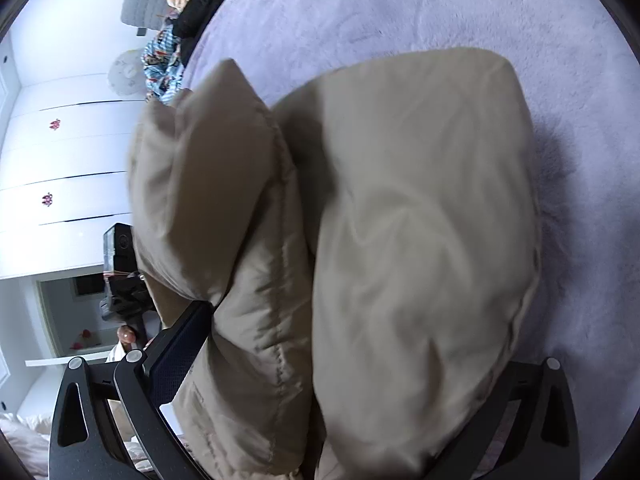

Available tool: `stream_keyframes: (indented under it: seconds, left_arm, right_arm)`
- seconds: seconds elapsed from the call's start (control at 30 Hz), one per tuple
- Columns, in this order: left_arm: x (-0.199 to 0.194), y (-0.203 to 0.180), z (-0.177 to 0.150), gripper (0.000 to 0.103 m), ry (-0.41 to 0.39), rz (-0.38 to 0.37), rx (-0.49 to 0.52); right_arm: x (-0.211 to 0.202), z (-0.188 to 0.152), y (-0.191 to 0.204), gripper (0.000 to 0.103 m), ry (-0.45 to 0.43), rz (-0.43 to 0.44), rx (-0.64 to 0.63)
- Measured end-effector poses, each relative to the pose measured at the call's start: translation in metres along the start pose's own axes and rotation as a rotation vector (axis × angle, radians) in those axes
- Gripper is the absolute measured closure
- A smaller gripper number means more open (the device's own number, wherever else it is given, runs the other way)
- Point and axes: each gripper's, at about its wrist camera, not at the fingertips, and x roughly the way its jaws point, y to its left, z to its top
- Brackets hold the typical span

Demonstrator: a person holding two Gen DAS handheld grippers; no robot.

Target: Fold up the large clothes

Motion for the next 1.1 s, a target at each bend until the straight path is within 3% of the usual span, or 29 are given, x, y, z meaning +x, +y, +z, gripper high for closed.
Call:
stream_keyframes:
  seconds: [0.13,0.23,0.33,0.4,0.47,0.63,0.83,1.1]
  left_arm:
    - [0.004,-0.025,-0.007,0.001,-0.038,0.089,0.041]
    - [0.003,-0.054,-0.015,0.010,-0.078,0.181,0.129]
    - [-0.003,-0.073,-0.023,0.023,-0.115,0.213,0.182]
    - [-0.007,-0.085,-0.021,0.028,-0.136,0.208,0.204]
    - [-0.014,-0.092,-0.024,0.029,-0.159,0.194,0.225]
    - [-0.045,-0.096,-0.022,0.030,-0.219,0.157,0.252]
    - [-0.107,-0.076,0.018,0.030,-0.291,0.164,0.273]
    - [-0.179,-0.010,0.111,0.030,-0.370,0.242,0.245]
  right_arm:
    - [0.003,0.005,-0.018,0.000,-0.014,0.034,0.113]
    - [0.004,0.005,-0.022,0.001,-0.020,0.061,0.163]
    - [0.001,0.003,-0.015,0.021,-0.025,0.064,0.147]
    - [-0.004,0.001,-0.011,0.037,-0.036,0.076,0.135]
    - [-0.010,0.000,-0.001,0.047,-0.049,0.084,0.112]
    - [-0.019,0.003,0.031,0.053,-0.083,0.104,0.042]
    - [0.001,0.019,0.093,0.053,-0.125,0.131,-0.042]
    - [0.084,0.066,0.190,0.053,-0.158,0.153,-0.146]
